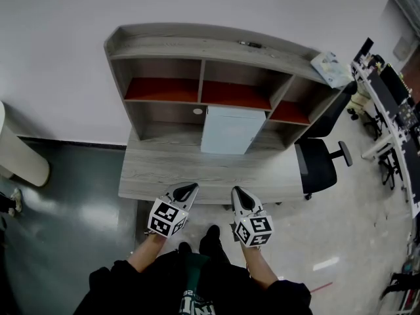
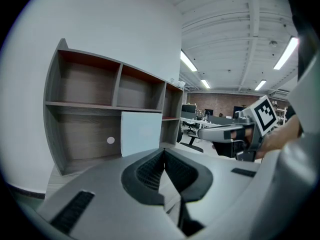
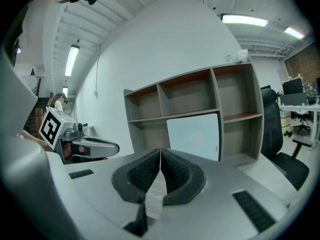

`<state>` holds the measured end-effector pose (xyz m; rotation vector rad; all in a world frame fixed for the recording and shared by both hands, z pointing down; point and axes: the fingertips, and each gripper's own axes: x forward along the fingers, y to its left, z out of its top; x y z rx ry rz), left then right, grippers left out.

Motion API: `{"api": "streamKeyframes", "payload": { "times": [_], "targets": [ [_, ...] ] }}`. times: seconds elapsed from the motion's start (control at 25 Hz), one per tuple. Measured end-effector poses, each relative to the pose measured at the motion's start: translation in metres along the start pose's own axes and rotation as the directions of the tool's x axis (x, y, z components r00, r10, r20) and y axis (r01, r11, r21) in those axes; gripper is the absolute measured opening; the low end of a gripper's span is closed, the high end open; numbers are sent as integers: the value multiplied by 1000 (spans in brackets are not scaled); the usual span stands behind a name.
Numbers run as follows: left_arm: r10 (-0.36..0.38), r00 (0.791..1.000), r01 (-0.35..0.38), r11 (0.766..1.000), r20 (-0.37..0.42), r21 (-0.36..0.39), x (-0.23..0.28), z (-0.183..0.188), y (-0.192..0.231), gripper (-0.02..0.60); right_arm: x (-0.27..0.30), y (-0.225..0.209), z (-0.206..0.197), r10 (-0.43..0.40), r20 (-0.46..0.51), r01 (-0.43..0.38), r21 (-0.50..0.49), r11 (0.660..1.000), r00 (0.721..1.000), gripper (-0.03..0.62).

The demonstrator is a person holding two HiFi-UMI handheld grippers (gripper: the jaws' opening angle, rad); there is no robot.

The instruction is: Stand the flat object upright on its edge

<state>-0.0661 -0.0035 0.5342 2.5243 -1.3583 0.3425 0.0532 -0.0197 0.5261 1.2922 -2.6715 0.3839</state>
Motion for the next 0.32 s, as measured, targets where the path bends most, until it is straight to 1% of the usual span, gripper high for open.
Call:
{"api": "streamKeyframes", "payload": {
  "times": [0.32],
  "targets": [
    [2,1000,-2,1000,-5,-9,-2,-3,-2,12,-4,1,-2,6,-6,-6,-3,1000,1000,35]
  ]
}}
